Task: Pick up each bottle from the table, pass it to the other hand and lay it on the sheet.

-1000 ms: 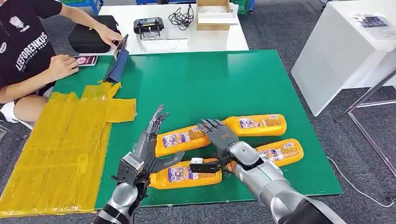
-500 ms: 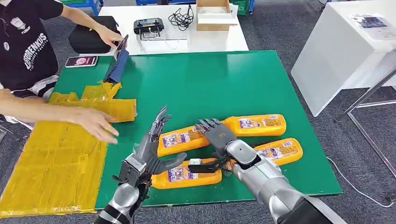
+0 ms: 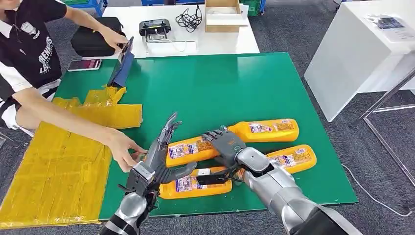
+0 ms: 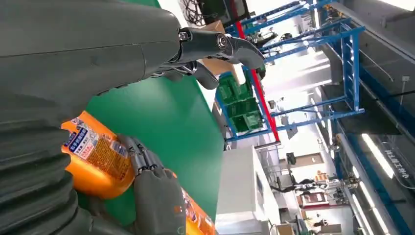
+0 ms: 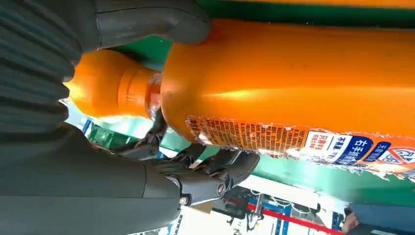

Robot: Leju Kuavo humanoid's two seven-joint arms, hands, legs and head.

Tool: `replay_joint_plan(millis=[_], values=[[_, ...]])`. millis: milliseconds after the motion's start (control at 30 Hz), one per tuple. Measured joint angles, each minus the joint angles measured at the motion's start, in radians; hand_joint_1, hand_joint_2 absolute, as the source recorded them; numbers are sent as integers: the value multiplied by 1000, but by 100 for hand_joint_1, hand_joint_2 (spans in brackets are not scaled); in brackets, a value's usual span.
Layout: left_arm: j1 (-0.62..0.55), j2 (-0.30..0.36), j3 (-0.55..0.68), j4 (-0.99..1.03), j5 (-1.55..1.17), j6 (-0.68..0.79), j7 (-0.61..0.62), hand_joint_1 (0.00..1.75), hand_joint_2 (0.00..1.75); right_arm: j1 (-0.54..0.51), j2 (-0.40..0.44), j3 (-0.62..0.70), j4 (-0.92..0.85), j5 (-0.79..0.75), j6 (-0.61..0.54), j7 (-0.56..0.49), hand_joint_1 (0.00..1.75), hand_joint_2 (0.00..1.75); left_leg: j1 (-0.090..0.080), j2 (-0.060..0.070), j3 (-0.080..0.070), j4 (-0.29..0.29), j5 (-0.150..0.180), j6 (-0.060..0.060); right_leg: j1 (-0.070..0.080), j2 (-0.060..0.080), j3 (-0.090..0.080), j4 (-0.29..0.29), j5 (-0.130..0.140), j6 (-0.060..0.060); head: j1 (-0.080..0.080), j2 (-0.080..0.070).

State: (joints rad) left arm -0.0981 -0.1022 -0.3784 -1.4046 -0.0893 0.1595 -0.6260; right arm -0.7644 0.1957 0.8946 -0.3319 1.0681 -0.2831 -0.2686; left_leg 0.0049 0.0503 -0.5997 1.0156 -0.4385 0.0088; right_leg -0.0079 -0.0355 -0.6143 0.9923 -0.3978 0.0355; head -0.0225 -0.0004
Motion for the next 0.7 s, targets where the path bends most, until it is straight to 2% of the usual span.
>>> replay_joint_plan(millis=[33,133,200,233,267,300,700], values=[[0,0,0,1,0,-1,0,0,175,-1,1,-2,0,3,2,-2,154,175,0,0,0,0,0,0,0,0,0,0,0,0,0,0],[-1,0,0,1,2,-1,0,0,175,-4,5,-3,0,17,16,-3,157,175,0,1,0,0,0,0,0,0,0,0,0,0,0,0],[-3,0,0,3,2,-1,0,0,175,-6,11,-2,-2,28,31,0,140,175,0,0,0,0,0,0,0,0,0,0,0,0,0,0],[-4,0,0,4,2,-1,0,0,175,-7,14,-2,-3,31,34,2,110,175,0,0,0,0,0,0,0,0,0,0,0,0,0,0],[-5,0,0,5,3,-1,0,0,175,-8,16,-1,-5,37,38,7,30,175,0,0,0,0,0,0,0,0,0,0,0,0,0,0],[-5,0,0,6,3,-1,0,0,175,-9,18,2,-5,42,39,12,0,175,0,0,0,0,0,0,0,0,0,0,0,0,0,0],[-8,0,3,6,-2,2,8,0,175,-10,53,47,-47,104,-35,92,0,175,0,-2,-2,0,0,0,0,0,-1,0,0,0,0,0]])
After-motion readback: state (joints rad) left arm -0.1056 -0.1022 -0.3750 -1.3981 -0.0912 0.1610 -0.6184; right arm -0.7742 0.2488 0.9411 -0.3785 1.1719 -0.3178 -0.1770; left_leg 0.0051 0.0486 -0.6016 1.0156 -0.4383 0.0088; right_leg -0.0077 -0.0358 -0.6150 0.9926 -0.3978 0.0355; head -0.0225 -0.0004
